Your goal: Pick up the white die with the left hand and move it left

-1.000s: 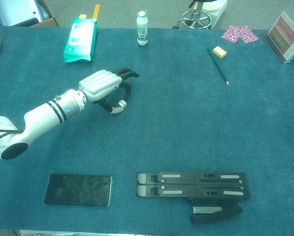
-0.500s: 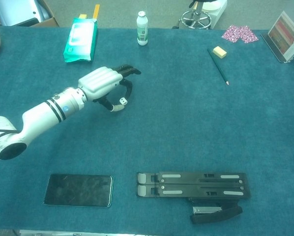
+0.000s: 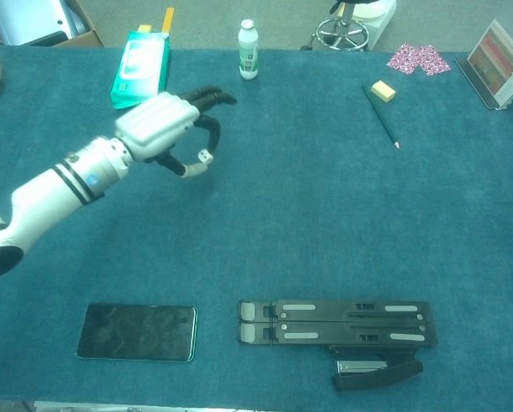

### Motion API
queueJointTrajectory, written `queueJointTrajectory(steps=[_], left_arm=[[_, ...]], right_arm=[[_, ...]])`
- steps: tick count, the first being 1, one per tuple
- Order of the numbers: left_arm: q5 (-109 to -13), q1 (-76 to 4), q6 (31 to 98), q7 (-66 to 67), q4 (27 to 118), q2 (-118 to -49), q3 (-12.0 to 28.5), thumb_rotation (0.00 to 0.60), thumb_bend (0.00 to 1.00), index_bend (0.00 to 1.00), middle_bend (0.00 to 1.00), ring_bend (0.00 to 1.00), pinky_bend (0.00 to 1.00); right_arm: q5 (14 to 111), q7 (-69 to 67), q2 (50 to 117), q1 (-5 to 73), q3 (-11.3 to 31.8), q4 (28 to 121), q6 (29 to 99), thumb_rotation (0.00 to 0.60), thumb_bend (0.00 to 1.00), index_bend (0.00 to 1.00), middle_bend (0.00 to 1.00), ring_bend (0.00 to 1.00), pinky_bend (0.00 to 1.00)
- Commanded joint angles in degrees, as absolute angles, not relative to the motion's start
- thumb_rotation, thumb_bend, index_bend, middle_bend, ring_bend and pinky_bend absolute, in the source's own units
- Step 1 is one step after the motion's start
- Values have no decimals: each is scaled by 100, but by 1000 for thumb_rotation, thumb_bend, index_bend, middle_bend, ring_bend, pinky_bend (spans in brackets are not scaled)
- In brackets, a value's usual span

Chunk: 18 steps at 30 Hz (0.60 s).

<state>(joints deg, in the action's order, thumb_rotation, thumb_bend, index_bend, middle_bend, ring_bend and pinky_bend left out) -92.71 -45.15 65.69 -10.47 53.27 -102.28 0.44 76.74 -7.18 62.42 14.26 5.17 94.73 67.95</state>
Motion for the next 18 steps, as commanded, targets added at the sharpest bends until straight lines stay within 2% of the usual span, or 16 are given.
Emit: queueJointTrajectory(steps=[1, 12, 18], left_arm=[[-9246, -4360, 6848, -775, 5775, -9836, 127, 600, 272, 543, 102, 21, 222], [-9086, -3638, 7778, -393, 7065, -8745, 227, 600, 272, 545, 113, 21, 229], [-9057, -3194, 8089, -408, 7183, -8601, 60, 600, 272, 547, 117, 21, 229]], right_arm=[[7676, -717, 6248, 1427, 517, 9478, 6797, 600, 0, 397, 306, 261, 305], [7671, -716, 6355, 1484, 517, 9446, 6713, 600, 0, 398, 307, 261, 305], [7649, -692, 6411, 1515, 512, 9418, 6657, 600, 0, 397, 307, 261, 306]])
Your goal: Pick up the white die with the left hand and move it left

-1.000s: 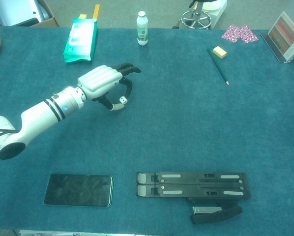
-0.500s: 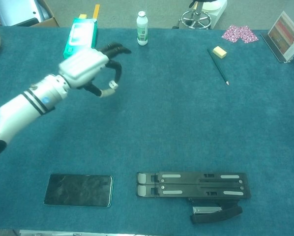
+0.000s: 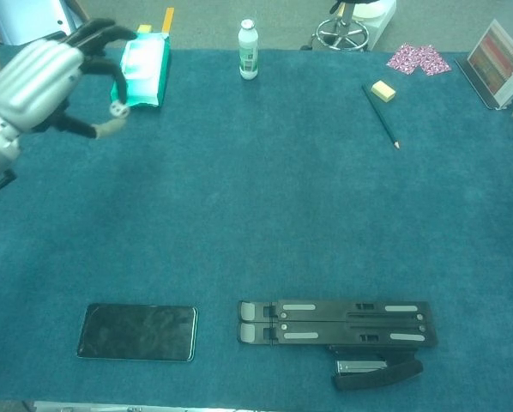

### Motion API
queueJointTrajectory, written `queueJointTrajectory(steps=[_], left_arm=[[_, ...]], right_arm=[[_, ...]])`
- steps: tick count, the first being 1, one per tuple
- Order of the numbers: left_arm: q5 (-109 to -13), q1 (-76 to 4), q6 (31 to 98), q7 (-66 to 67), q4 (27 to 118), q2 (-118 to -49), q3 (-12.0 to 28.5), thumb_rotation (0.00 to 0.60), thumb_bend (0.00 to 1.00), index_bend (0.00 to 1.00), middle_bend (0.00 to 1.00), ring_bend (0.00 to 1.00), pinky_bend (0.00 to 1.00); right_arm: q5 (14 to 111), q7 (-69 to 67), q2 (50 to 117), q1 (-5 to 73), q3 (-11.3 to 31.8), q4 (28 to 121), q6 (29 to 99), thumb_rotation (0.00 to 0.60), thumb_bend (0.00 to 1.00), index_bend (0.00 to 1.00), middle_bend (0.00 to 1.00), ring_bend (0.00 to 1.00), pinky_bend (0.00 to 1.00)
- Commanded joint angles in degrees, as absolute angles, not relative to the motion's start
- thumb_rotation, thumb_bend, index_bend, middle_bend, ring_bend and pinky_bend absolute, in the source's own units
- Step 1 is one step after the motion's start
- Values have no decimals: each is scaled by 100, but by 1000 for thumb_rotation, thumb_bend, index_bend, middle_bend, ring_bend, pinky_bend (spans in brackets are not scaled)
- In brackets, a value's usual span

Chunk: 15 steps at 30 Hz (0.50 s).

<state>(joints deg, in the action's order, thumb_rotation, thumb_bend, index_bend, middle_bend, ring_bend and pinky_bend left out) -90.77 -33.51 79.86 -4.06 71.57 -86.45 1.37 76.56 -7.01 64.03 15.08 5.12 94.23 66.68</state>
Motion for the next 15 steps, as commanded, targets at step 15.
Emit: queueJointTrajectory(steps=[15], left_arm=[[-9209, -3012, 8893, -15, 8858, -7718, 741, 600, 268, 331, 93, 13, 248]], right_arm=[[7637, -742, 6424, 1497, 486, 9390, 6654, 600, 0, 397, 307, 261, 305]])
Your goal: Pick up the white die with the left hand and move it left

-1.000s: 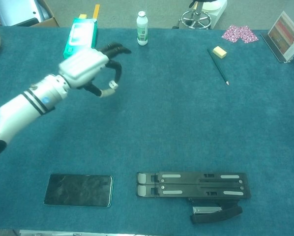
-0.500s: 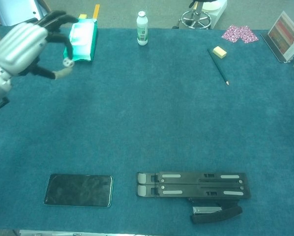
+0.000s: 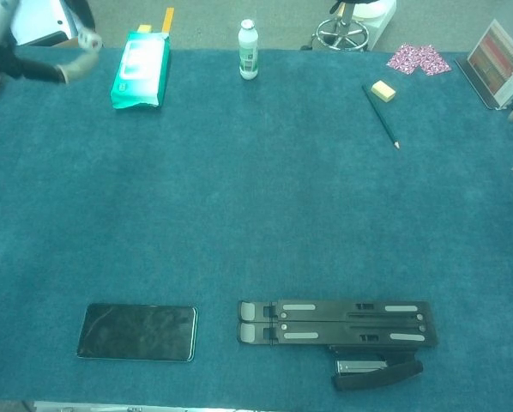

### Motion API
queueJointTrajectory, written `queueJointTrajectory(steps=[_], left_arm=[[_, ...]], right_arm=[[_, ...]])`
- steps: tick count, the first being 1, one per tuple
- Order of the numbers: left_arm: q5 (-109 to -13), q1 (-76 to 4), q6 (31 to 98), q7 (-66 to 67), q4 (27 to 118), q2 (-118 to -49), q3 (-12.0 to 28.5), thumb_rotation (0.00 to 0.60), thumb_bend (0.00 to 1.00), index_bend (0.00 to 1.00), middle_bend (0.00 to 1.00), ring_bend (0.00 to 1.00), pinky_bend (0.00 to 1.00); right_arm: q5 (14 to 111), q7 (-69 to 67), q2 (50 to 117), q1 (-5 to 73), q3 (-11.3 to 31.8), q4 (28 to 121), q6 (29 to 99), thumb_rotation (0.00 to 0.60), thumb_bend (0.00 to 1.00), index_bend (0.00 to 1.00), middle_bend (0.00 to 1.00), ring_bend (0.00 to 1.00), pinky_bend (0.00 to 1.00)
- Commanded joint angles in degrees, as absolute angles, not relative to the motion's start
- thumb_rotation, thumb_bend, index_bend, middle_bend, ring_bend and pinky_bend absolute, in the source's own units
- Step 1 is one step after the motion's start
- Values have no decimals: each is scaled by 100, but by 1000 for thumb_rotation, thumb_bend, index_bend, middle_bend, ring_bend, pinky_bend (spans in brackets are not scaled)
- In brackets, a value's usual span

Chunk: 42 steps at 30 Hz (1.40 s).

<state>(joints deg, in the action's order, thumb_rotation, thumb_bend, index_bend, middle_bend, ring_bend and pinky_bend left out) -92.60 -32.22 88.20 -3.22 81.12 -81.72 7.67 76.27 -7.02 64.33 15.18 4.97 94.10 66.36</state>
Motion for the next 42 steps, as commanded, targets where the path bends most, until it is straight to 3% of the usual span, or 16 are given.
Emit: queueJointTrajectory(steps=[1, 6, 22, 29, 37, 42], left_arm=[[-9180, -2908, 8867, -15, 8934, -7678, 622, 600, 266, 313, 87, 13, 248], [-8988, -2468, 8853, -321, 8852, -7690, 273, 600, 265, 301, 70, 12, 248], [-9159, -2243, 8881, -398, 8575, -7832, 309, 600, 265, 374, 140, 39, 261], [-9100, -2043, 8741, -337, 8652, -7459, 153, 600, 265, 390, 197, 84, 310], [-8693, -1653, 8465, 26, 8767, -6684, -84, 600, 265, 396, 205, 91, 319], [-8589, -1455, 8537, 120, 8795, -6540, -83, 600, 264, 398, 209, 96, 331]], right_arm=[[7634, -764, 6421, 1488, 480, 9378, 6653, 600, 0, 397, 307, 261, 305], [7604, -766, 6419, 1497, 467, 9359, 6594, 600, 0, 397, 307, 261, 305], [7634, -768, 6457, 1491, 480, 9370, 6658, 600, 0, 397, 307, 261, 305], [7684, -843, 6379, 1353, 476, 9442, 6895, 600, 0, 397, 307, 261, 305], [7700, -676, 6237, 1301, 543, 9650, 7085, 600, 0, 397, 306, 261, 305], [7645, -535, 6155, 1318, 576, 9793, 7077, 600, 0, 398, 307, 261, 305]])
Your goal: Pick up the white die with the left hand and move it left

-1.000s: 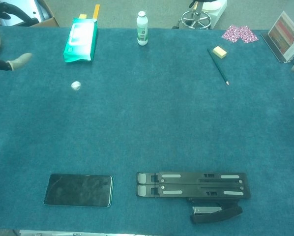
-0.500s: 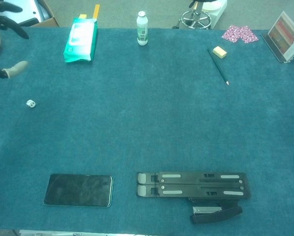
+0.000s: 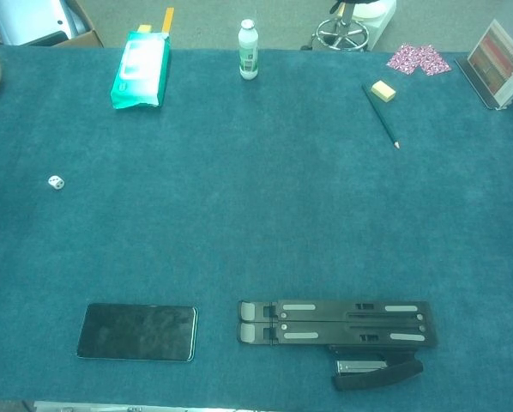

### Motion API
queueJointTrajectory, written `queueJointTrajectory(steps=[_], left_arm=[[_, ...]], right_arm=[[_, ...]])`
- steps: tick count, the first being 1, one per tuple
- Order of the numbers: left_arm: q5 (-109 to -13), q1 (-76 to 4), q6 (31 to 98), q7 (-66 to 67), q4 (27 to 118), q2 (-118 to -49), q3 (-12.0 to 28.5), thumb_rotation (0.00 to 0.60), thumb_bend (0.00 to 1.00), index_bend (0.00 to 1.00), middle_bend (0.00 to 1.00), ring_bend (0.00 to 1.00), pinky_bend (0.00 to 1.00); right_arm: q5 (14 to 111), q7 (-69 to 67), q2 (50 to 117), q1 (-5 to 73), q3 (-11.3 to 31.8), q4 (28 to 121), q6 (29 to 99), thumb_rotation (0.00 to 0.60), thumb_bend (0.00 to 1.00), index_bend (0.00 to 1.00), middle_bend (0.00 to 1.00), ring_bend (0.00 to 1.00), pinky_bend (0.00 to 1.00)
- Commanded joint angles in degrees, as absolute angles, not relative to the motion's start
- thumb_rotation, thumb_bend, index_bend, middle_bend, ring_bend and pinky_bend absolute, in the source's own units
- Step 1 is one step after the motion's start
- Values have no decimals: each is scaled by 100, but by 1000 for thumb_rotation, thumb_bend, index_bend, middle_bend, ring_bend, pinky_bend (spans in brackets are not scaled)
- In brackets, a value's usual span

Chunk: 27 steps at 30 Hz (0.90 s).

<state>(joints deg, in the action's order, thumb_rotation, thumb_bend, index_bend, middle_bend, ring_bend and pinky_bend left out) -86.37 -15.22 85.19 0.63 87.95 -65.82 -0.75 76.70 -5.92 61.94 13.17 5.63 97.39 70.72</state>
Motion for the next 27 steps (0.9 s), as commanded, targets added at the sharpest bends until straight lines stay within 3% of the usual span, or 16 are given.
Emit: queueJointTrajectory(steps=[1, 15, 27], left_arm=[[-8573, -1421, 8548, 142, 8798, -6525, -84, 600, 265, 398, 209, 97, 334], [-8581, -830, 9107, 87, 8965, -6422, -46, 600, 265, 405, 221, 132, 360], [-8530, -624, 9074, -69, 8784, -6519, 9, 600, 265, 407, 223, 132, 364]], right_arm=[[7639, -513, 6138, 1308, 580, 9819, 7097, 600, 0, 397, 307, 261, 305], [7839, -530, 6051, 1037, 510, 9972, 7534, 600, 0, 397, 307, 261, 305], [7906, -486, 6123, 1059, 497, 9966, 7489, 600, 0, 397, 306, 261, 305]])
